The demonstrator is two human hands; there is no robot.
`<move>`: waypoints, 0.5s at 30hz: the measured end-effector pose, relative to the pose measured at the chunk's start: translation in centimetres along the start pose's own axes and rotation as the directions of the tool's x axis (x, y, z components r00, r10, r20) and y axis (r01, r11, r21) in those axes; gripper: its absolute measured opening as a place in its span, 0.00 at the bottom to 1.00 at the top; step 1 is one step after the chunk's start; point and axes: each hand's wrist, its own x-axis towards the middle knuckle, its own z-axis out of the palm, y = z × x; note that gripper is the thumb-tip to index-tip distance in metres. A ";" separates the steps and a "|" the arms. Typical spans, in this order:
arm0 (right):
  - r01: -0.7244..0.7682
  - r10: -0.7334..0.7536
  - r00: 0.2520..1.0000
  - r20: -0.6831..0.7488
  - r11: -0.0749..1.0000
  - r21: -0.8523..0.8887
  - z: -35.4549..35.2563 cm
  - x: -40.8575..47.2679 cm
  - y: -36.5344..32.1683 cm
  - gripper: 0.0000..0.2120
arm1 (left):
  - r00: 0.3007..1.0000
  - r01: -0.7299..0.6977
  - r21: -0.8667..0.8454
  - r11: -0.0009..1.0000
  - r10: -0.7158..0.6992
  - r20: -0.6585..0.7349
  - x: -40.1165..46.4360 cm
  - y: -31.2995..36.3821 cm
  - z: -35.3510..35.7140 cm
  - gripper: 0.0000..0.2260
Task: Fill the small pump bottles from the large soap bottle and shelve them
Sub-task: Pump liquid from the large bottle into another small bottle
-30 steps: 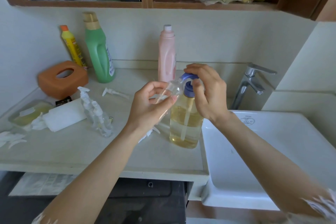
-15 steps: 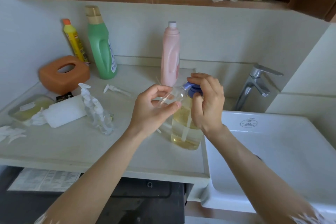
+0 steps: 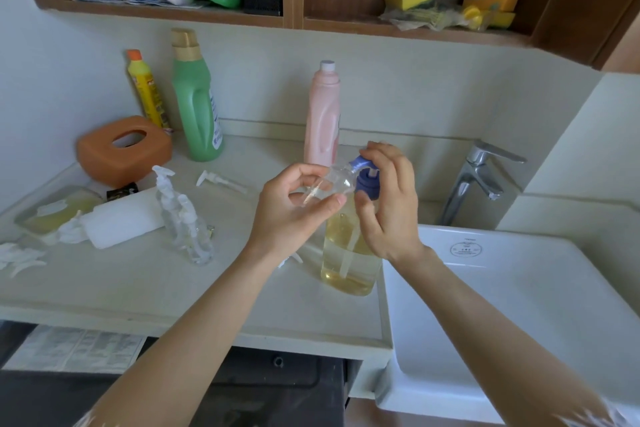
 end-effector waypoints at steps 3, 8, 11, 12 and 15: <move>0.004 -0.005 1.000 -0.020 0.999 -0.032 0.7 -0.8 0.3 0.29 | 1.000 0.029 0.039 0.999 -0.029 -0.013 -0.2 -0.8 0.1 0.14; -0.017 0.015 0.999 -0.032 0.998 -0.057 1.0 -0.9 0.3 0.18 | 0.997 0.069 0.056 0.996 -0.068 -0.021 -0.4 -1.1 0.0 0.15; -0.022 0.023 1.000 0.010 0.998 -0.065 0.4 -0.4 -0.1 0.19 | 0.998 0.061 0.054 0.997 -0.061 -0.017 -0.4 -0.8 -0.1 0.15; -0.013 0.014 1.000 0.017 0.998 -0.066 0.0 0.0 -0.2 0.19 | 0.998 0.056 0.043 0.997 -0.056 -0.016 -0.3 -0.6 -0.1 0.14; -0.027 0.028 0.999 0.028 0.999 -0.038 -0.9 1.4 -0.2 0.17 | 0.999 0.042 0.056 0.998 -0.041 -0.004 0.2 0.1 -0.2 0.13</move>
